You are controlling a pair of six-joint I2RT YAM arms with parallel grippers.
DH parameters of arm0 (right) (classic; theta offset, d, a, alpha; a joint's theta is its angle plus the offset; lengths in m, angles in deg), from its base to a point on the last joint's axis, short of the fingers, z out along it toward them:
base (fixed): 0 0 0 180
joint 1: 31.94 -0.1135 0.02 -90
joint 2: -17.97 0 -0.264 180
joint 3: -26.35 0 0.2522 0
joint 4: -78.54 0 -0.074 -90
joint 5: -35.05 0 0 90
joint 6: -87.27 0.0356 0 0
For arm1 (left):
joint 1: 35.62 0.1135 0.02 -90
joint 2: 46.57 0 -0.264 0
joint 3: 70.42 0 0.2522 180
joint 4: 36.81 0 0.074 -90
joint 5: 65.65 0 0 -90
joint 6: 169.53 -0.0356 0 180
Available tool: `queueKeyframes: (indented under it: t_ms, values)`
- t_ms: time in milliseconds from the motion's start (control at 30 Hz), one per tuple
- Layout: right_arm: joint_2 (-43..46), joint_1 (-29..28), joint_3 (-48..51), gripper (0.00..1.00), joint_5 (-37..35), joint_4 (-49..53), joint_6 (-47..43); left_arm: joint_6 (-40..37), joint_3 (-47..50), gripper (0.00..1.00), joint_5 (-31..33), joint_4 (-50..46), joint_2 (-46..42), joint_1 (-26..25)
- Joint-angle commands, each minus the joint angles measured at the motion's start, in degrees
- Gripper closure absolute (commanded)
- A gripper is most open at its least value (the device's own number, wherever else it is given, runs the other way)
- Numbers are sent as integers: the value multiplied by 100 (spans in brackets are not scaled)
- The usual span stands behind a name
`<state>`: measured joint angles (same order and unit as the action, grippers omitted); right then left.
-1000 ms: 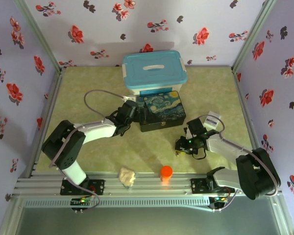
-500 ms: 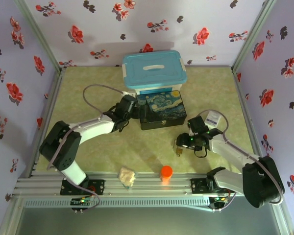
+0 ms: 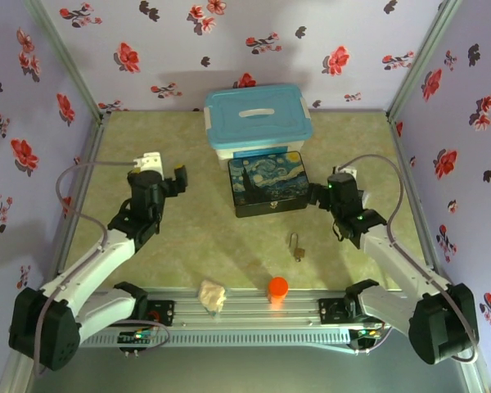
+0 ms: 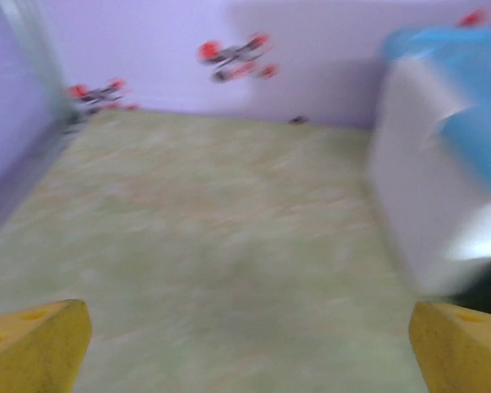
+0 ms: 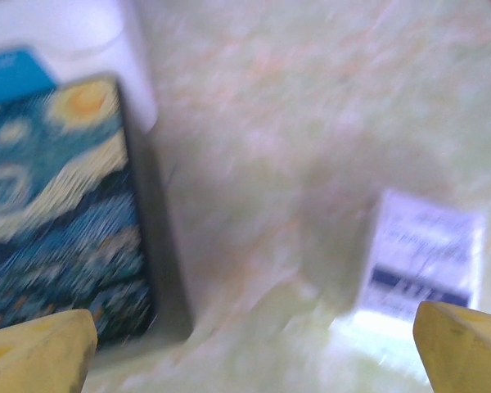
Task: Unlock a padlock with a key
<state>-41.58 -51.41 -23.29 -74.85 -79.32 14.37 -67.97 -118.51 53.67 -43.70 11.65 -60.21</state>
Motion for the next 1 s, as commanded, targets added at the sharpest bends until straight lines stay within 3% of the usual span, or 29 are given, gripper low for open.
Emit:
queueKeyframes:
  t_ms: [0,100,200,333,367,500,600,667,733,833,967]
  values:
    - [-32,375,513,1,-618,-1726,-950,-926,450,0,636,172,-144,432]
    - [-267,692,1287,1,-82,-3401,-1522,-931,948,0,-155,857,-88,1085]
    - [-700,1150,1723,1,242,-4528,-1093,-1188,1237,0,-338,1709,170,1508]
    - [-1275,1708,2123,0,425,-5590,-927,-298,1614,0,-1997,3249,919,2587]
    - [-1495,1795,2209,0,372,-5988,-857,-430,1561,0,-2216,3291,1073,2642]
    - [-2030,1937,1996,0,343,-6138,-833,-680,1560,0,-2212,4274,2111,2660]
    - [-2959,1929,1879,1,576,-6881,-986,-752,1500,0,-2202,5237,3125,2648]
    - [-3094,1929,1789,0,681,-6890,-1030,-722,1307,0,-2089,4511,2958,2609]
    - [-2890,1929,1392,0,716,-5761,-977,-769,1303,0,-2002,4586,2987,2556]
    - [-3010,1845,1414,1,713,-6056,-1154,-776,1304,0,-1945,4603,3001,2532]
    - [-2999,1841,1403,1,729,-6026,-1157,-802,1324,0,-1311,4734,3046,2343]
